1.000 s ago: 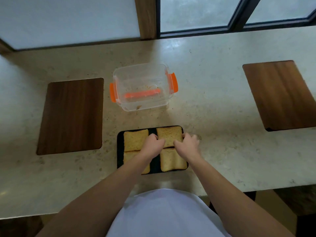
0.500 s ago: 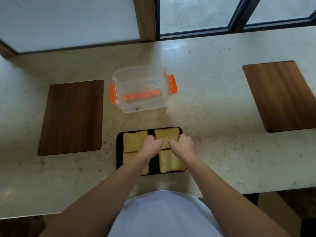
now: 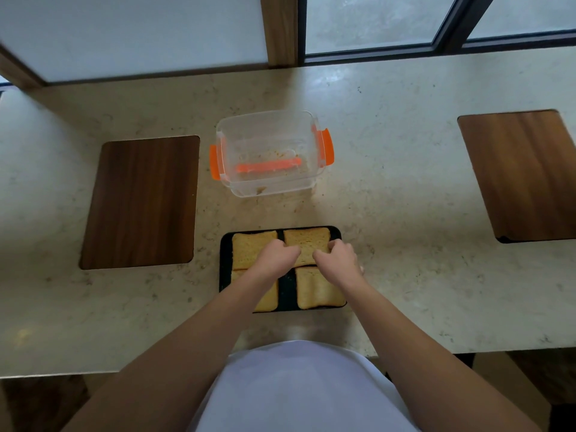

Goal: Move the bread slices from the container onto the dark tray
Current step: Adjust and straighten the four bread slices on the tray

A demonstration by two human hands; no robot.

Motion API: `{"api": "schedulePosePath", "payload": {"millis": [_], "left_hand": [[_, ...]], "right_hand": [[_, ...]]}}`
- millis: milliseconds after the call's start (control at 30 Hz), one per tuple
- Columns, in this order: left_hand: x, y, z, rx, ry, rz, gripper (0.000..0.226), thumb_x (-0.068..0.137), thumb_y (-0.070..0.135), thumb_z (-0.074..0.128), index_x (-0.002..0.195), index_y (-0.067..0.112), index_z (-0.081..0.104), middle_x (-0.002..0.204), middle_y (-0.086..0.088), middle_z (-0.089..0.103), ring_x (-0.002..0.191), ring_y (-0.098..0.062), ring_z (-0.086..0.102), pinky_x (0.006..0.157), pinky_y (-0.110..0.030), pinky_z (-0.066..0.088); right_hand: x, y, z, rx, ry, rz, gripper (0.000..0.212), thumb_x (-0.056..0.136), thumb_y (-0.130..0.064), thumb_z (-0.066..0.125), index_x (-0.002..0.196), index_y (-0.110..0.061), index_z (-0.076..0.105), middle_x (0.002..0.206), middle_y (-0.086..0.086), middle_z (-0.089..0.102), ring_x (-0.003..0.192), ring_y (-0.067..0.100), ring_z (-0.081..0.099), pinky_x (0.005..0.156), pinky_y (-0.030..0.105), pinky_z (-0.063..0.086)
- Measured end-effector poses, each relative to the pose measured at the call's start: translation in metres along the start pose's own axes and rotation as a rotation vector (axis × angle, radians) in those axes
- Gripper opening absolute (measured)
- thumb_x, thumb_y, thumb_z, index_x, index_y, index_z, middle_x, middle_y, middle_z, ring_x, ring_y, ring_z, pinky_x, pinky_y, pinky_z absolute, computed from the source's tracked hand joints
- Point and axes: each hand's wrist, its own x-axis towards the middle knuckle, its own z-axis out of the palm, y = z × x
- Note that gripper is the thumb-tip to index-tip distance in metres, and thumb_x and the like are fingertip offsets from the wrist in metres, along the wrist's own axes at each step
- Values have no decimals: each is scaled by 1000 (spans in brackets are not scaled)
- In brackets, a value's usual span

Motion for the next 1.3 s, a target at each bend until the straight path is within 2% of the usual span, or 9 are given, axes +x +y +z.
{"api": "schedulePosePath", "payload": {"millis": [167, 267, 500, 700, 767, 867, 1067, 1233, 1300], "left_hand": [[-4, 2, -2, 13, -4, 10, 54, 87, 33, 52, 134, 6, 51, 99, 2, 56, 96, -18, 57, 93, -45, 52], [-5, 1, -2, 12, -13, 17, 60, 88, 34, 51, 142, 7, 46, 131, -9, 57, 113, -24, 55, 97, -46, 50], [-8, 1, -2, -20, -6, 31, 60, 90, 33, 50, 144, 7, 43, 135, -9, 54, 115, -24, 54, 98, -45, 49], [-29, -23, 9, -97, -67, 22, 56, 86, 40, 53, 136, 14, 48, 106, 5, 55, 101, -17, 58, 92, -42, 51], [-33, -33, 16, -111, -120, -5, 35, 84, 39, 55, 112, 19, 57, 106, 1, 55, 101, -17, 56, 97, -49, 50], [-36, -41, 24, -121, -145, -23, 11, 79, 37, 56, 77, 27, 51, 95, -4, 56, 87, -20, 56, 95, -51, 50], [-40, -39, 21, -140, -135, -49, 13, 76, 36, 55, 71, 29, 45, 90, -3, 51, 83, -21, 51, 95, -51, 49], [-43, -41, 14, -143, -114, -75, 11, 78, 35, 56, 74, 26, 50, 91, -4, 53, 85, -21, 55, 92, -50, 51], [-43, -43, 13, -125, -110, -79, 12, 77, 36, 56, 75, 26, 50, 92, -4, 53, 85, -21, 55, 92, -50, 52]], "right_hand": [[-2, 1, -1, 19, 1, -3, 58, 82, -36, 52, 136, -14, 50, 140, 8, 50, 125, 28, 47, 101, 50, 32], [-4, 1, -2, 26, -7, -3, 59, 82, -36, 52, 137, -15, 50, 141, 8, 49, 126, 28, 46, 101, 50, 32], [-5, 2, -4, 83, -21, -46, 63, 83, -34, 53, 142, -11, 47, 143, 11, 48, 126, 29, 48, 105, 53, 40], [-32, 47, -4, 177, -51, -34, 54, 83, -30, 55, 133, -11, 52, 128, 11, 53, 97, 21, 58, 80, 40, 51], [-38, 59, 1, 168, -77, -29, 41, 82, -28, 55, 120, -12, 55, 120, 8, 52, 88, 17, 54, 73, 35, 46], [-39, 60, 5, 162, -54, -12, 55, 82, -27, 57, 134, -9, 50, 129, 9, 49, 99, 20, 56, 79, 36, 49], [-32, 54, 7, 201, -54, -5, 56, 83, -29, 58, 135, -10, 49, 130, 8, 48, 82, 7, 49, 62, 29, 41], [-34, 50, 9, 204, -64, -10, 44, 85, -26, 60, 124, -6, 53, 122, 13, 56, 103, 24, 59, 83, 45, 53], [-33, 49, 9, 200, -78, -11, 43, 86, -27, 60, 125, -9, 52, 122, 10, 55, 95, 16, 59, 75, 39, 53]]}}
